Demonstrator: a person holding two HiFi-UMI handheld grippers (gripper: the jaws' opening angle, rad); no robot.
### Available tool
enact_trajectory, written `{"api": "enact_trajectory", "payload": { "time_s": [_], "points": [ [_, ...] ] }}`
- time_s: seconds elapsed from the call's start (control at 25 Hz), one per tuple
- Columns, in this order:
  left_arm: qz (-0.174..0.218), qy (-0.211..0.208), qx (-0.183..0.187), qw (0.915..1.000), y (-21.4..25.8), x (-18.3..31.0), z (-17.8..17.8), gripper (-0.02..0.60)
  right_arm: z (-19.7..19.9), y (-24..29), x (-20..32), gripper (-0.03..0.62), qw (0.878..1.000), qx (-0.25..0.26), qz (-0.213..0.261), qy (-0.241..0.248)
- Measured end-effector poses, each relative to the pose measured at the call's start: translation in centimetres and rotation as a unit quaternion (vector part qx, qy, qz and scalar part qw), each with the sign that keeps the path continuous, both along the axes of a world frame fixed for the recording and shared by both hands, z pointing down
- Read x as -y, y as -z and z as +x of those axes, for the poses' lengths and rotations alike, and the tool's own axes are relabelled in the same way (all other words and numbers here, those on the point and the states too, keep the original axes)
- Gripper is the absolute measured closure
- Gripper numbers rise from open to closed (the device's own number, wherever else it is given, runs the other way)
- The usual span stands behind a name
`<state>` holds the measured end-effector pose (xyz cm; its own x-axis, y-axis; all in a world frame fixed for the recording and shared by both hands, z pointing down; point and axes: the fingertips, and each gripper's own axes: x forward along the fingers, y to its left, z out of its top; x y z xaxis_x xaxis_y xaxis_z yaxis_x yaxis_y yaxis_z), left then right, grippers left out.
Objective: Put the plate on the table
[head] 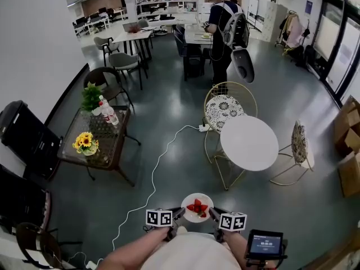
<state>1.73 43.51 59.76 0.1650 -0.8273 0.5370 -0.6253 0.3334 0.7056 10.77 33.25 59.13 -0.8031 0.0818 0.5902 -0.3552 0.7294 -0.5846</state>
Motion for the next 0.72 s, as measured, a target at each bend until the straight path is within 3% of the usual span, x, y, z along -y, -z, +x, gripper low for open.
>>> {"api": "enact_trajectory", "payload": {
  "time_s": [0.32, 0.72],
  "points": [
    [-0.001, 0.011, 0.007, 0.9999, 0.5, -0.4, -3.9, 0.538, -4.0, 0.4, -0.3, 0.545, 1.0, 0.005, -0.003, 0.001],
    [-0.018, 0.053, -0.003, 0.9984, -0.6, -1.9, -8.4, 0.538, -9.6, -0.8, -1.1, 0.546, 0.999, -0.003, -0.02, 0.044]
  ]
}}
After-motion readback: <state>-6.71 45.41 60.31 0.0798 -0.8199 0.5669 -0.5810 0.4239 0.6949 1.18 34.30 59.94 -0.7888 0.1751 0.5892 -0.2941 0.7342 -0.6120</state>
